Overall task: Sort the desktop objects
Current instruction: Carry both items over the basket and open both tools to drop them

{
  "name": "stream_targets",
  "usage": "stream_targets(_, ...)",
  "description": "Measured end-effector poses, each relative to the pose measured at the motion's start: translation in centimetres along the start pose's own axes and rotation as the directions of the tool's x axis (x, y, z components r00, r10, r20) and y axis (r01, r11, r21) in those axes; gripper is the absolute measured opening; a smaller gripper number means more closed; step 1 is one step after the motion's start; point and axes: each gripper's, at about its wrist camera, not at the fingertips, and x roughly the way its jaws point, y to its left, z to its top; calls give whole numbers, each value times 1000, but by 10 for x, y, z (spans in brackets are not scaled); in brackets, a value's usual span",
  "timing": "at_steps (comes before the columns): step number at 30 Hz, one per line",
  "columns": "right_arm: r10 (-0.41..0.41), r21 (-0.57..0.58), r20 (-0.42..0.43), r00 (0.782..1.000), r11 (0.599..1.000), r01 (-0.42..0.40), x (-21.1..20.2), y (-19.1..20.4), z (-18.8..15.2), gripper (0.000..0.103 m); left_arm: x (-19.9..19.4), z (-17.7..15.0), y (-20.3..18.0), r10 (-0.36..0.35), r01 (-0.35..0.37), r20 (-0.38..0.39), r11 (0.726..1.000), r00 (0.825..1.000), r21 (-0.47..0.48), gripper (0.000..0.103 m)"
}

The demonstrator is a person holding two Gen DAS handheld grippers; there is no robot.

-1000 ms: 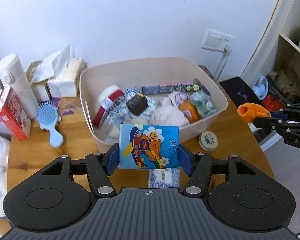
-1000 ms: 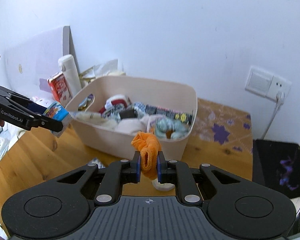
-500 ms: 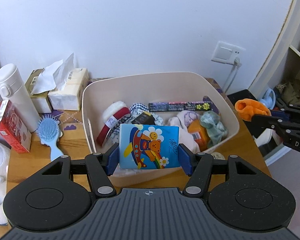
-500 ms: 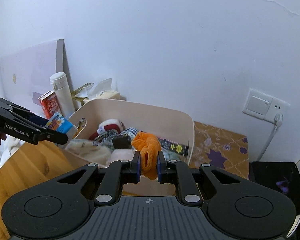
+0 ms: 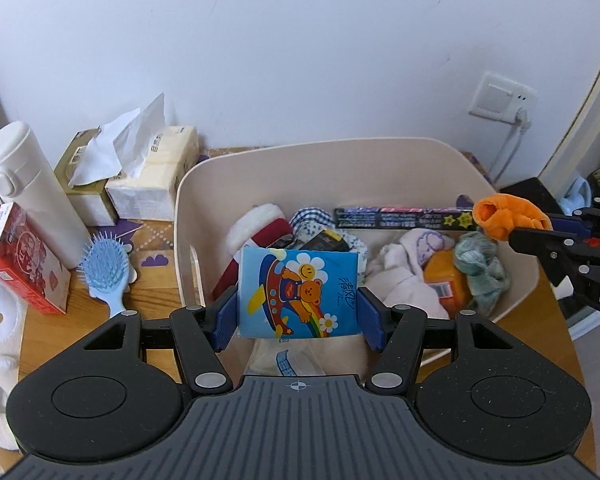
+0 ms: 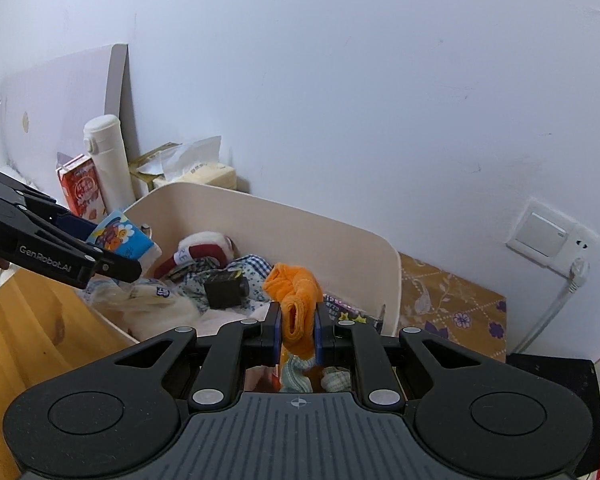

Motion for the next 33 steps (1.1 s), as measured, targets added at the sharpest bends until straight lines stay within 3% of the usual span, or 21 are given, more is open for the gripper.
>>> stream_targets(16, 35, 0, -126, 991, 999, -36, 49, 5, -9, 17, 30, 1, -10, 27, -27, -73, 1000, 997, 3, 63)
stream_targets(17, 32, 1, -131, 991, 999, -32, 50, 5, -10, 21, 31, 1, -10, 28, -28, -74, 1000, 997, 1, 63)
stream_targets(18, 31, 2, -134, 990, 1000, -31, 52, 6, -10, 33, 32, 1, -10, 26, -26, -76, 1000, 997, 1, 64)
stream_targets(21, 33, 11, -142, 989, 999, -31, 51, 6, -11, 44, 36, 0, -11, 29, -29, -88, 1000, 996, 8, 67)
stream_targets(30, 19, 35, -141, 990, 999, -14, 46, 5, -10, 72, 41, -6, -8, 56, -54, -125, 998, 991, 21, 74)
stream_targets(33, 12, 43, -131, 991, 999, -7, 43, 4, -9, 75, 36, -5, -8, 65, -63, -108, 998, 992, 17, 78)
